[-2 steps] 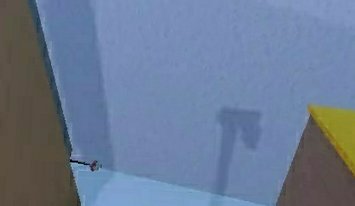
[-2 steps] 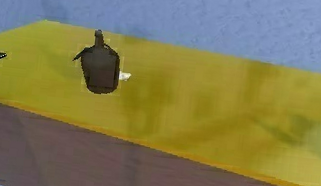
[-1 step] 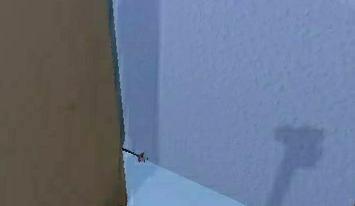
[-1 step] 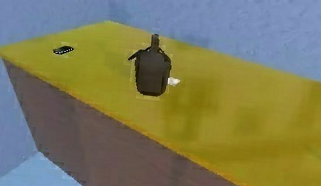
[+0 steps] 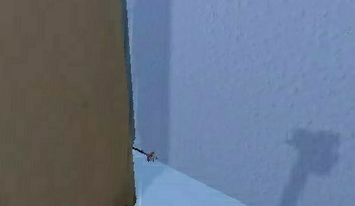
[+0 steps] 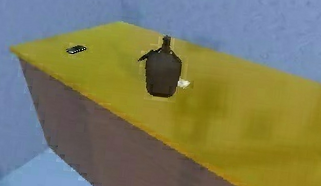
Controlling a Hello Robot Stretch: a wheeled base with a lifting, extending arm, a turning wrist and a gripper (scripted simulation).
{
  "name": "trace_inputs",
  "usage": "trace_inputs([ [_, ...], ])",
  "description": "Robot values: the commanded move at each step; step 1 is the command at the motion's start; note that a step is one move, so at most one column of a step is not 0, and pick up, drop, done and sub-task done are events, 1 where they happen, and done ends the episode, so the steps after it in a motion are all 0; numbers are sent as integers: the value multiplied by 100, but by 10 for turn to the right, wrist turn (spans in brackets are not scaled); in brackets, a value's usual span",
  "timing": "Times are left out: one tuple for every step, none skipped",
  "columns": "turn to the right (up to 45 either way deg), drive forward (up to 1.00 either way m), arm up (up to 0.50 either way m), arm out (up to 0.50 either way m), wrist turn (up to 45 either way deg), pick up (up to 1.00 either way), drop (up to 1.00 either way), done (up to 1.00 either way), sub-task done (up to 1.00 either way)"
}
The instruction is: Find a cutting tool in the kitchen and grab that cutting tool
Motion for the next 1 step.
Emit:
trace_inputs([
  [450,0,0,0,0,0,0,0,0],
])
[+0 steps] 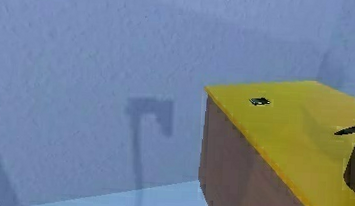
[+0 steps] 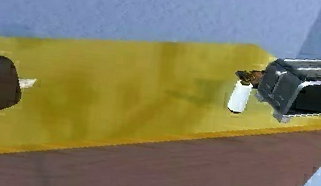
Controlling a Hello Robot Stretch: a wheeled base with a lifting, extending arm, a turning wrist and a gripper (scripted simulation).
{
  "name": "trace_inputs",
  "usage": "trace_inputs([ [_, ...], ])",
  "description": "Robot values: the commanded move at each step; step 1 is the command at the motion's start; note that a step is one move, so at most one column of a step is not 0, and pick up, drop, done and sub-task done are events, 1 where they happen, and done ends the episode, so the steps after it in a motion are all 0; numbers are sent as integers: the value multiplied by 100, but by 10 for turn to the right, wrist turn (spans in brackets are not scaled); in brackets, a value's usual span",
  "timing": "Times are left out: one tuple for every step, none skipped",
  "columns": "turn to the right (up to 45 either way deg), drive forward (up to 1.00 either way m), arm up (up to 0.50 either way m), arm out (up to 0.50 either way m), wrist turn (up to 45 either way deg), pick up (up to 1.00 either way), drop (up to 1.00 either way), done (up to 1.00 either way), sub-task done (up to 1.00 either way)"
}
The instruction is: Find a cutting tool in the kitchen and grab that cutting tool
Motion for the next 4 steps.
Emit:
trace_inputs([
  [180,0,0,0,0,0,0,0,0],
  [0,45,0,0,0,0,0,0,0],
  [-420,0,0,0,0,0,0,0,0],
  [0,0,50,0,0,0,0,0,0],
])
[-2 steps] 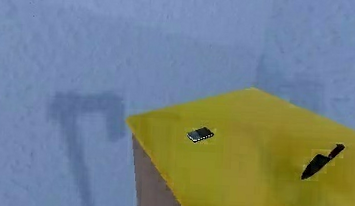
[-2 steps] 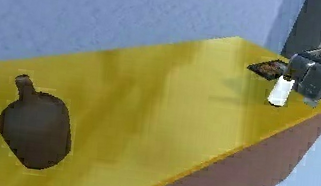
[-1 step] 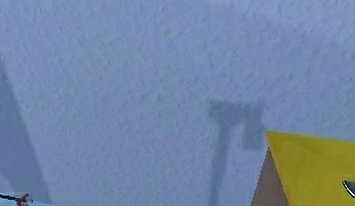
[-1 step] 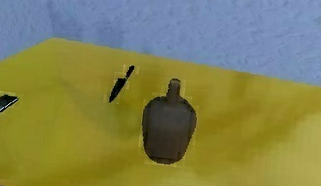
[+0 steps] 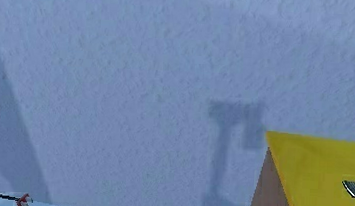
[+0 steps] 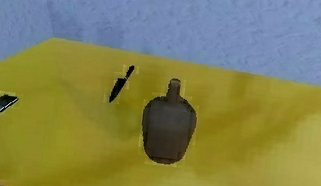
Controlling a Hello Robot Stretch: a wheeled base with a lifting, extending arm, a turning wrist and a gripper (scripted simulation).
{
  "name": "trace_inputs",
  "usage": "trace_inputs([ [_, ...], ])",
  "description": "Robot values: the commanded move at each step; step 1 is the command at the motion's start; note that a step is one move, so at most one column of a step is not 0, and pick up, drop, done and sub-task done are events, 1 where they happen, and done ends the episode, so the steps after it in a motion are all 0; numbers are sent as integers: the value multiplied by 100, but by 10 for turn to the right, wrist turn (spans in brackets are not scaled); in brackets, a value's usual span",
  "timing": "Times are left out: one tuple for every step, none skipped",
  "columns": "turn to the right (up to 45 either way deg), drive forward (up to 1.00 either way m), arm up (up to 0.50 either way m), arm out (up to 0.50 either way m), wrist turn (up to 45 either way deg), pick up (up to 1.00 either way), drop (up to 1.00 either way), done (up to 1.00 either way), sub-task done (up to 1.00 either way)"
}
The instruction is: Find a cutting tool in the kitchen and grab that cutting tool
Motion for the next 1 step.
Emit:
trace_inputs([
  [0,0,38,0,0,0,0,0,0],
])
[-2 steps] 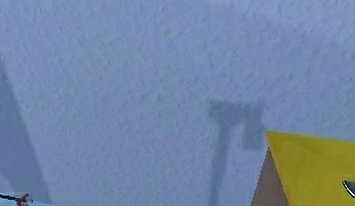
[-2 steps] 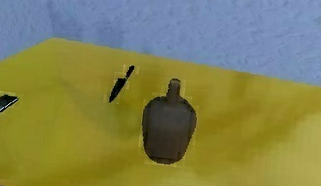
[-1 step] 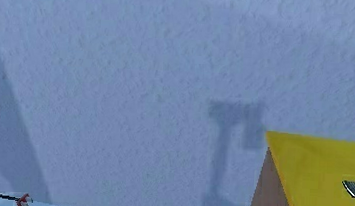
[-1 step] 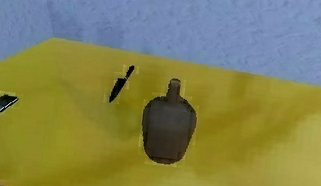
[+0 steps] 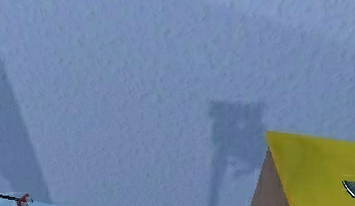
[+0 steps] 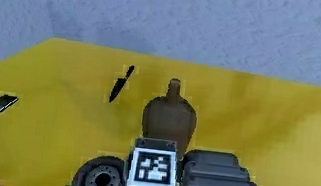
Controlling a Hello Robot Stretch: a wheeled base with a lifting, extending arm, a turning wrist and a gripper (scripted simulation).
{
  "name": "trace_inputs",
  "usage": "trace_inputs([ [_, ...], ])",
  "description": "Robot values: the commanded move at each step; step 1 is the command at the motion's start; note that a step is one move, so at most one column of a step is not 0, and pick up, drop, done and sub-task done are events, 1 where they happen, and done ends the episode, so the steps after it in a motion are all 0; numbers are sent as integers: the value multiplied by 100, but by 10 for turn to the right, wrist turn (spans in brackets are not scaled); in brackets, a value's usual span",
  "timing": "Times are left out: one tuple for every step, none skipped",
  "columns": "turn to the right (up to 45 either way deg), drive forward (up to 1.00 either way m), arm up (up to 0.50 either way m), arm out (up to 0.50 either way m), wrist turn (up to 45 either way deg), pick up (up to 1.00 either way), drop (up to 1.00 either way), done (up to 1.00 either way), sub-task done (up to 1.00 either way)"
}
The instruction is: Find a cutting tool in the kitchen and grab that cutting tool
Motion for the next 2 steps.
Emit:
trace_inputs([
  [0,0,0,40,0,0,0,0,0],
  [0,0,0,0,450,0,0,0,0],
])
